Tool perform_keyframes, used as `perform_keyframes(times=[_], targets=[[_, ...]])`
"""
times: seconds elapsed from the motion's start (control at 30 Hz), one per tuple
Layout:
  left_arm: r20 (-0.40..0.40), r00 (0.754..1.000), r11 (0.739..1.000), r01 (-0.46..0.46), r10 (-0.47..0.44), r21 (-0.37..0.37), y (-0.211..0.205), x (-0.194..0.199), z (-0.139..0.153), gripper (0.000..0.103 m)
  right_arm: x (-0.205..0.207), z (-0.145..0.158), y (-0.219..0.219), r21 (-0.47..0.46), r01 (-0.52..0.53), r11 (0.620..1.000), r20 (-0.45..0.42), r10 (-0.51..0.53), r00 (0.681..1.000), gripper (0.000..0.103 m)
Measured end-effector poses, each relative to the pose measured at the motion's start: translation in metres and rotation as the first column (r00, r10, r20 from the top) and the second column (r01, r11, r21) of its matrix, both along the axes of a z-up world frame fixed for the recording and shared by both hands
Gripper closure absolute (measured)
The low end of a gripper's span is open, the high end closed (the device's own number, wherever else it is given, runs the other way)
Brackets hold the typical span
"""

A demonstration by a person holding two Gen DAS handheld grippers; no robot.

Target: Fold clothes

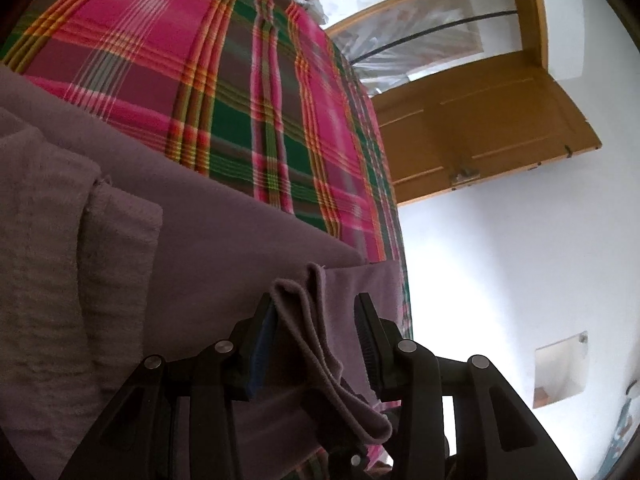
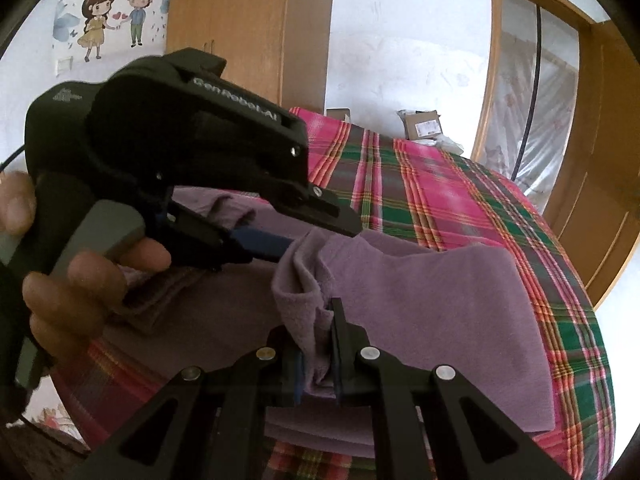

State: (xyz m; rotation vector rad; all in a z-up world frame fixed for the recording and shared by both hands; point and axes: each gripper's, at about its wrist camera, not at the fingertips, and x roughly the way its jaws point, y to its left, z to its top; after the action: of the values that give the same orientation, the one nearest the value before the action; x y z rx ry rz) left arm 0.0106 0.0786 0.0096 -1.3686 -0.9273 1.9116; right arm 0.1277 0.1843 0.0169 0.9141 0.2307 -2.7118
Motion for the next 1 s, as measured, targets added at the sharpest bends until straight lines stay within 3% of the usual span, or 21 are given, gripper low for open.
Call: perform_keyframes(times=[0.33, 0.43, 0.5, 0.57, 0.77, 0.93, 1.0], targets=[[-0.001, 1.0, 0.994, 0.024, -0.024, -0.102, 0.006, -0.009, -0.002, 0.062, -0.004, -0.005, -0.003, -0.012, -0.003, 1.0, 0.042, 0.003, 0.999, 0.09], [-0.003, 1.0, 0.993, 0.031, -0.031, -0.117, 0.011, -0.012, -0.001, 0.062, 0.002, 0.0, 0.004, -0.042, -0.004, 0.999, 0.053, 0.007, 0.999, 0.083], [-0.015, 0.999, 0.99, 0.036, -0.039, -0.133, 0.013, -0.012, 0.001, 0.062, 0.012, 0.007, 0.019, -0.07, 0.011, 0.997, 0.045, -0.008, 0.999, 0.07], [-0.031, 0.998, 0.988, 0.043, -0.048, -0.15, 0.011, -0.011, 0.003, 0.062, 0.021, 0.014, 0.034, -0.094, 0.029, 0.995, 0.038, -0.025, 0.999, 0.065], [-0.028, 0.999, 0.988, 0.036, -0.041, -0.149, 0.016, -0.014, 0.005, 0.062, 0.054, 0.033, 0.088, -0.162, 0.114, 0.98, 0.018, -0.113, 0.993, 0.061], [-0.029, 0.999, 0.986, 0.039, -0.044, -0.164, 0.01, 0.005, 0.005, 0.062, 0.063, 0.02, 0.128, -0.038, 0.324, 0.945, 0.043, -0.322, 0.946, 0.056], [-0.024, 0.999, 0.986, 0.04, -0.044, -0.164, 0.005, 0.007, 0.004, 0.062, 0.059, 0.011, 0.132, 0.016, 0.344, 0.939, 0.053, -0.344, 0.937, 0.056]])
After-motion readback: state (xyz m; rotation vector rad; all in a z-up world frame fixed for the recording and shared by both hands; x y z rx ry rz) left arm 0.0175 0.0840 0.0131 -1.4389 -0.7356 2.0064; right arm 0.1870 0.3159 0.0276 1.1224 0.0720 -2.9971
